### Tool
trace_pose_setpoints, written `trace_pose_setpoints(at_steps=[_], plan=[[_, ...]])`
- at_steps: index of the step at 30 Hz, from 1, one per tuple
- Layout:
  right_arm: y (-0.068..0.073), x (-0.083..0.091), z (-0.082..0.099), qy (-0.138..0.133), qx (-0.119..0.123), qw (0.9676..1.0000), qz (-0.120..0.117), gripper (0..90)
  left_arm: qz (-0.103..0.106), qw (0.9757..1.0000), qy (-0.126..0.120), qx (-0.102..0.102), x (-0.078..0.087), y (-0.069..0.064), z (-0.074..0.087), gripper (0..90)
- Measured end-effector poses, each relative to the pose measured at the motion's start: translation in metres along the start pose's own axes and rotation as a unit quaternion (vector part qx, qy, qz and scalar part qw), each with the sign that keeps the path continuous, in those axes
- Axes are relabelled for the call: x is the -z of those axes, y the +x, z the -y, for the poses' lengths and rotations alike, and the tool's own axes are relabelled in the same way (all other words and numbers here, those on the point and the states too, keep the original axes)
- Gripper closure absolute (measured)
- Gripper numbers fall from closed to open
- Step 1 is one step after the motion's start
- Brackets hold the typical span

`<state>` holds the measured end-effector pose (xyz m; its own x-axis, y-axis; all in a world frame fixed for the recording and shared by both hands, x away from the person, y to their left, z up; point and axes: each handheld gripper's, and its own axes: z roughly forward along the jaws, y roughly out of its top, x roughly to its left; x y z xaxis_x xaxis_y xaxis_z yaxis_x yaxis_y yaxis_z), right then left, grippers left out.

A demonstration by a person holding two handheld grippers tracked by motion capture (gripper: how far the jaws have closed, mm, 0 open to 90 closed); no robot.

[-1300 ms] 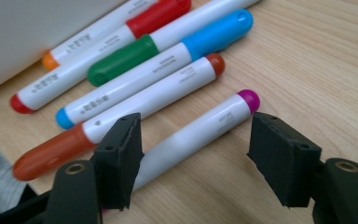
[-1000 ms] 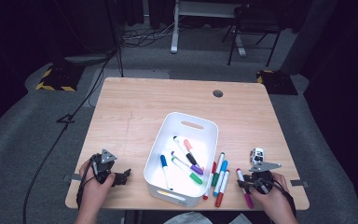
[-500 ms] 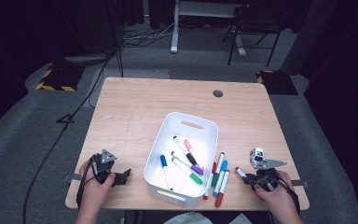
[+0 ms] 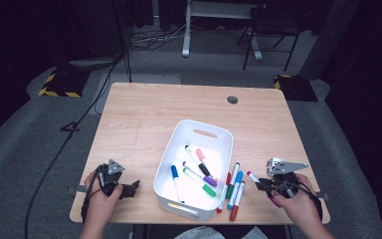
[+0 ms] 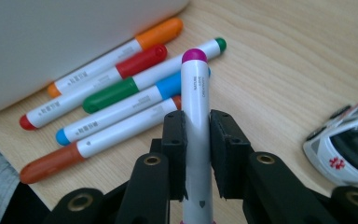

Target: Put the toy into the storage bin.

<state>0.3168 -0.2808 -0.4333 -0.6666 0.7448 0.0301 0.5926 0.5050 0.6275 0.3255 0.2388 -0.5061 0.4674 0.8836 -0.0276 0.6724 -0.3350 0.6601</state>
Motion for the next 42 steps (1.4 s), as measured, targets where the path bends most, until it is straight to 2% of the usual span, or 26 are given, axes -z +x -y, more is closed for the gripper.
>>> trace_pose_setpoints(at_steps=[13, 20, 31, 35, 42], plan=[[0.006, 0.023, -0.041, -0.029, 0.029, 0.9985, -0.035, 76.5, -0.002, 1.0, 0.001, 0.0, 0.0, 0.0, 0.0, 0.1], [0.011, 0.031, -0.065, -0.037, 0.06, 0.9966, -0.044, 76.5, -0.001, 1.0, -0.001, 0.003, 0.0, -0.001, 0.0, 0.0], [0.024, 0.035, -0.105, -0.052, 0.087, 0.9931, -0.058, 76.5, -0.002, 1.0, -0.001, 0.002, 0.0, 0.0, 0.0, 0.0], [0.03, 0.032, -0.117, -0.052, 0.104, 0.9912, -0.063, 76.5, -0.001, 1.0, -0.001, 0.003, 0.0, 0.0, 0.0, 0.0], [0.036, 0.025, -0.136, -0.052, 0.11, 0.9893, -0.081, 76.5, -0.003, 1.0, -0.002, 0.002, 0.0, 0.0, 0.0, 0.0]])
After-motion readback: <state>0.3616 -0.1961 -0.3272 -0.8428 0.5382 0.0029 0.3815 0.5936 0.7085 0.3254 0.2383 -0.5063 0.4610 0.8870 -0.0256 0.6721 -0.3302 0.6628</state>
